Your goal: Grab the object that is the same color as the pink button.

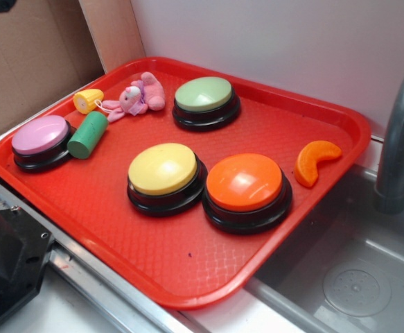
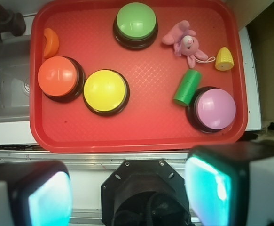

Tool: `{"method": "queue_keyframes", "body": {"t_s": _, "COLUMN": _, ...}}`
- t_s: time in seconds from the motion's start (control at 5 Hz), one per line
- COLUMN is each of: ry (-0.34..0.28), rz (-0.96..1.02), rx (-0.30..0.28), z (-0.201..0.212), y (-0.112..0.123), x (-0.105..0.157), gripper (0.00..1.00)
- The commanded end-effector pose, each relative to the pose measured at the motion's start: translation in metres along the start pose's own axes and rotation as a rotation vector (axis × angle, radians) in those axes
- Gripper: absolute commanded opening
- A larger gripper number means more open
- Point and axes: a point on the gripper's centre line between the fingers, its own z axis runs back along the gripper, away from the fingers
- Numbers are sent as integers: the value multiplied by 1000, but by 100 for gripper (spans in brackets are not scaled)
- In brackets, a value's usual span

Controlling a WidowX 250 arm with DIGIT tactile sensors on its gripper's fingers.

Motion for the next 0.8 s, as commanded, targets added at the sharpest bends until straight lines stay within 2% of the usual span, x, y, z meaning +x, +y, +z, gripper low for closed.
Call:
{"method": "queue_keyframes", "body": {"t_s": 0.0, "ry": 0, "rz": 0, "rx": 0, "z": 0, "y": 0, "x": 0, "gripper": 100}}
{"method": "queue_keyframes", "body": {"t_s": 0.2, "ry": -13, "rz": -93, "rx": 29, "z": -12, "y": 12, "x": 22, "gripper": 100}}
{"method": "queue_keyframes", "body": {"t_s": 0.4, "ry": -65, "rz": -161, "rx": 83, "z": -27, "y": 32, "x": 40, "gripper": 100}}
{"method": "queue_keyframes", "body": {"t_s": 0.6, "ry": -77, "rz": -309, "rx": 118, "z": -49, "y": 51, "x": 66, "gripper": 100}}
